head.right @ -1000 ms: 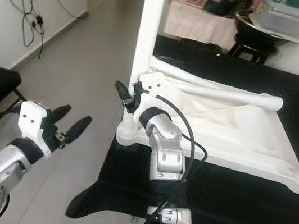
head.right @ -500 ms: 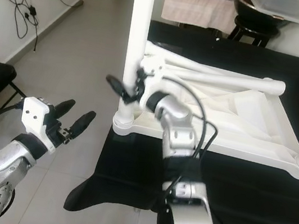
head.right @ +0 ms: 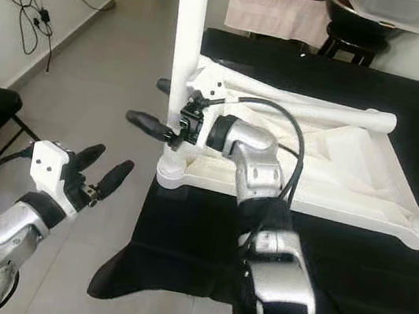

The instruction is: Building children table

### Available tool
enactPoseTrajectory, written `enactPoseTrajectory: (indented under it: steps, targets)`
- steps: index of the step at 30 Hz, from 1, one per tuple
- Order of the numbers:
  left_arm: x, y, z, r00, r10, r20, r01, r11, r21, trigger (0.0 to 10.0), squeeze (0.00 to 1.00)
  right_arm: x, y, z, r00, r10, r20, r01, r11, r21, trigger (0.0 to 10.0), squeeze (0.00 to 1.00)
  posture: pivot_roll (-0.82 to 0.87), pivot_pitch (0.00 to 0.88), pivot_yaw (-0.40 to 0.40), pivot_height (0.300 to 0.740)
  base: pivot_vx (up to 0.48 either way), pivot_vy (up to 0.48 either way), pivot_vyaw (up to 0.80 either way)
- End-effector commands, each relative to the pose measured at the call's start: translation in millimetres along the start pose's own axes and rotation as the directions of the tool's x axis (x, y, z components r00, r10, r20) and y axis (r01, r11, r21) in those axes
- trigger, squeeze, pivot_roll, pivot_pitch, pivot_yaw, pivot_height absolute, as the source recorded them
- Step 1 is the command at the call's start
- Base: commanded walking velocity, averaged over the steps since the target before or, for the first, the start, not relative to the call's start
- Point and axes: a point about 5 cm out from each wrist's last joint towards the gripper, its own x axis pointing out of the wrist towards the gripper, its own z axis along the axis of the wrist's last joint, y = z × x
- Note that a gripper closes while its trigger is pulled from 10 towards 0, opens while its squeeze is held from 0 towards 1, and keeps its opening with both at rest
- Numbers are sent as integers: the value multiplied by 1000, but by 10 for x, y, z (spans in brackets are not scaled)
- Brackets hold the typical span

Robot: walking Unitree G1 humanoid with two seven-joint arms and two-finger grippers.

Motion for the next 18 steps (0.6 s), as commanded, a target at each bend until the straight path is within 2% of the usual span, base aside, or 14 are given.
enactPoseTrajectory:
  steps: [1, 11, 14, 15, 16, 17, 18]
  targets:
    - [-14, -39, 20, 1000, -10, -4, 10, 1000, -7, 10000, 0, 117, 67, 6, 994, 111, 12, -111, 994, 7, 0, 0, 58, 161, -59, 740, 0, 0, 0]
    - [-56, -93, 46, 1000, -27, -10, 27, 999, -22, 10000, 0, 57, -24, 54, 991, 135, -7, -135, 991, 6, 0, 0, 62, 189, -55, 740, 0, 0, 0]
    - [-64, -100, 49, 1000, -28, -13, 27, 999, -26, 10000, 0, -6, -76, 36, 996, 86, -14, -87, 996, -20, 0, 0, 61, 191, -54, 740, 0, 0, 0]
    - [-64, -103, 51, 1000, -27, -14, 26, 999, -27, 10000, 0, -45, -108, 7, 999, 29, -28, -30, 999, -44, 0, 0, 53, 190, -63, 740, 0, 0, 0]
    - [-62, -99, 50, 1000, -24, -15, 23, 999, -28, 10000, 0, -94, -155, -92, 993, -105, -58, 104, 994, -23, 0, 0, 43, 184, -67, 740, 0, 0, 0]
    - [-60, -92, 50, 1000, -20, -15, 19, 999, -29, 10000, 0, -130, -173, -255, 959, -267, -100, 267, 964, -7, 0, 0, 37, 180, -69, 740, 0, 0, 0]
    - [-58, -85, 50, 1000, -17, -16, 16, 999, -30, 10000, 0, -156, -174, -366, 920, -368, -132, 371, 928, 0, 0, 0, 36, 179, -69, 740, 0, 0, 0]
